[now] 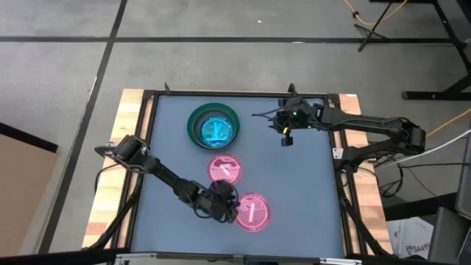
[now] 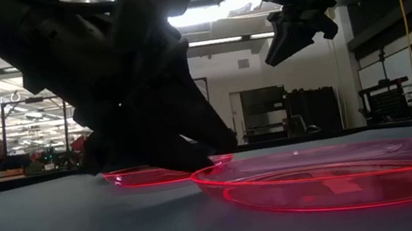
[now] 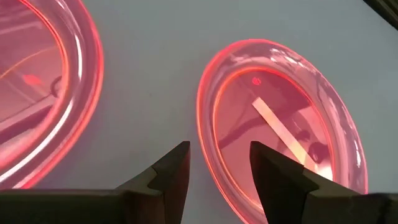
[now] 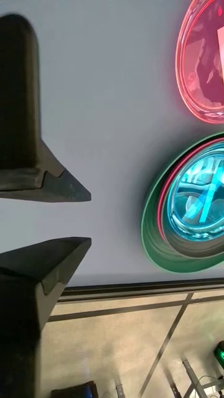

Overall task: Stack plastic plates
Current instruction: Stack the bottom pink plate on the blue plate

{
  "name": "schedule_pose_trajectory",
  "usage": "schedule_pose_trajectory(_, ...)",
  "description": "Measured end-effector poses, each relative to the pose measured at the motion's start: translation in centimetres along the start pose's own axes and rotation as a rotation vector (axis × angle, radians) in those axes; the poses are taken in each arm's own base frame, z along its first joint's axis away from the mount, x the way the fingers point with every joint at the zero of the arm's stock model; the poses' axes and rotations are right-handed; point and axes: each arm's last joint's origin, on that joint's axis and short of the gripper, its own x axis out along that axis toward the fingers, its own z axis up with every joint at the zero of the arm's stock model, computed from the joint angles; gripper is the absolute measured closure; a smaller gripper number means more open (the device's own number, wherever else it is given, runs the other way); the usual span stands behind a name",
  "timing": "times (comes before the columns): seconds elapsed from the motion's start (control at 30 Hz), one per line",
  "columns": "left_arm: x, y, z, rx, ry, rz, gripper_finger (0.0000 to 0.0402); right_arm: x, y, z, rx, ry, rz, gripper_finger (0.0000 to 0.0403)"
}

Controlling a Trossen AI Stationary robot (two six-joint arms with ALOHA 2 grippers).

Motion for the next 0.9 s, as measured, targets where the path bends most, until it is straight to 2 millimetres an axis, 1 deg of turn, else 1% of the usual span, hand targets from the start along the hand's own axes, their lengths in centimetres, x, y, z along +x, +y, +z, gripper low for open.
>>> schedule_pose_trajectory(0.23,-0.01,-0.06,-0.11,-0.034,0.036,-0.018,0.0241,0.0,0.0,0.0,0.0,0.0,0.0,0.0311)
schedule_pose_trajectory(0.5,-0.05,0.21,-0.38,-0.119,0.103,-0.005,0.0241,0.0,0.0,0.0,0.0,0.0,0.0,0.0311)
schedule_pose_trajectory(0.7,-0.04,0.14,-0.36,-0.167,0.11,-0.012,0.0241,0.0,0.0,0.0,0.0,0.0,0.0,0.0311)
schedule_pose_trajectory(0.9,-0.05,0.01,-0.46,-0.191,0.173,-0.041,0.0241,0.0,0.0,0.0,0.0,0.0,0.0,0.0311)
